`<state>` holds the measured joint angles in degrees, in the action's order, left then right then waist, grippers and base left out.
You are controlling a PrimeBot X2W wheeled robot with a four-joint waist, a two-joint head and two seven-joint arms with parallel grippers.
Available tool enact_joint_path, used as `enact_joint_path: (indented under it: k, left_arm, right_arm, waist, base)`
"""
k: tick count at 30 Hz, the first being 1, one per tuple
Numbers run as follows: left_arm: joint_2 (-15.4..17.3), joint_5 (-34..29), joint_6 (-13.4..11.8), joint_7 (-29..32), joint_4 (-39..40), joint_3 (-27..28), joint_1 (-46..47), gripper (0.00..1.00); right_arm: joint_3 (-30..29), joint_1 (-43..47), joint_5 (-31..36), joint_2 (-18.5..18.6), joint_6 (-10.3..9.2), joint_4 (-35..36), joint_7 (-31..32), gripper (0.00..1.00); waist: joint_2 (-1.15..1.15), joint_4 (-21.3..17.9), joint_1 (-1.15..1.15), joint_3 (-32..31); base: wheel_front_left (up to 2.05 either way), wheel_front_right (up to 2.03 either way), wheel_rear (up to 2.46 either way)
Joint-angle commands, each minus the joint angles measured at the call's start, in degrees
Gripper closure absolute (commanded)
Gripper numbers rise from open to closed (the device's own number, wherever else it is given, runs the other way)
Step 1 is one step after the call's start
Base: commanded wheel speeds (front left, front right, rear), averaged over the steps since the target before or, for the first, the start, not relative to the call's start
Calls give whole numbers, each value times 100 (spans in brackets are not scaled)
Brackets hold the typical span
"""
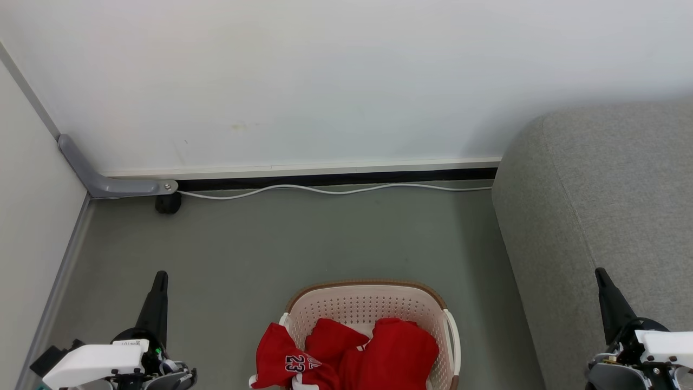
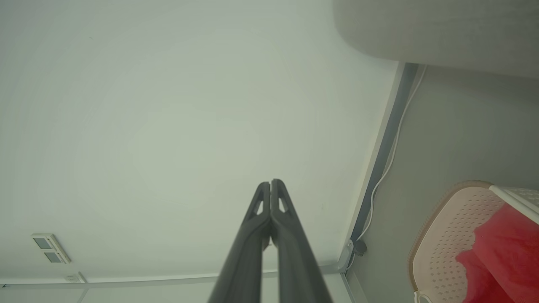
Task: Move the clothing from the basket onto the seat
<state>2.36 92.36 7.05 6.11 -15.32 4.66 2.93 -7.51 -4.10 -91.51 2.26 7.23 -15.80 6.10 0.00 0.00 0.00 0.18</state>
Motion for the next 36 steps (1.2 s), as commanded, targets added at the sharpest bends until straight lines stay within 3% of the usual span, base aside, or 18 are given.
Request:
enact_joint_path:
  k: [1,3,4,11,15,19,36]
  left_arm:
    - [52,-18,44,36,129,184,325,100]
    - [52,-18,44,36,129,184,325,100]
    - [0,0,0,0,0,0,0,0]
    - [-54,-9,-6,-40,-223,-19,-104,0]
    - [-50,-36,-4,-119,-236,-40,-37,0]
    - [-41,-64,-2,-187,-245,-58,11,0]
    - [33,-658,5,-485,-340,-141,266,0]
  right_arm:
    - [101,-208,-67,62,25,178,37,100]
    - [101,-208,-67,62,25,178,37,100]
    - [0,0,0,0,0,0,1,0]
    - [46,98,19,-62,-1,-194,-11,0]
    - [83,25,49,-37,0,-184,-45,0]
    - [129,-32,79,-9,1,-178,-87,0]
    - [535,-380,351,250,5,-286,-457,0]
  waist:
    - [0,0,0,0]
    - [0,0,0,0]
    - [0,0,0,0]
    - [0,0,0,14]
    - [0,-4,12,-2]
    - [0,-9,1,13]
    - [0,-26,0,51]
  base:
    - [0,0,0]
    - [0,0,0]
    - [0,0,0]
    - [0,0,0]
    - [0,0,0]
    - [0,0,0]
    - [0,0,0]
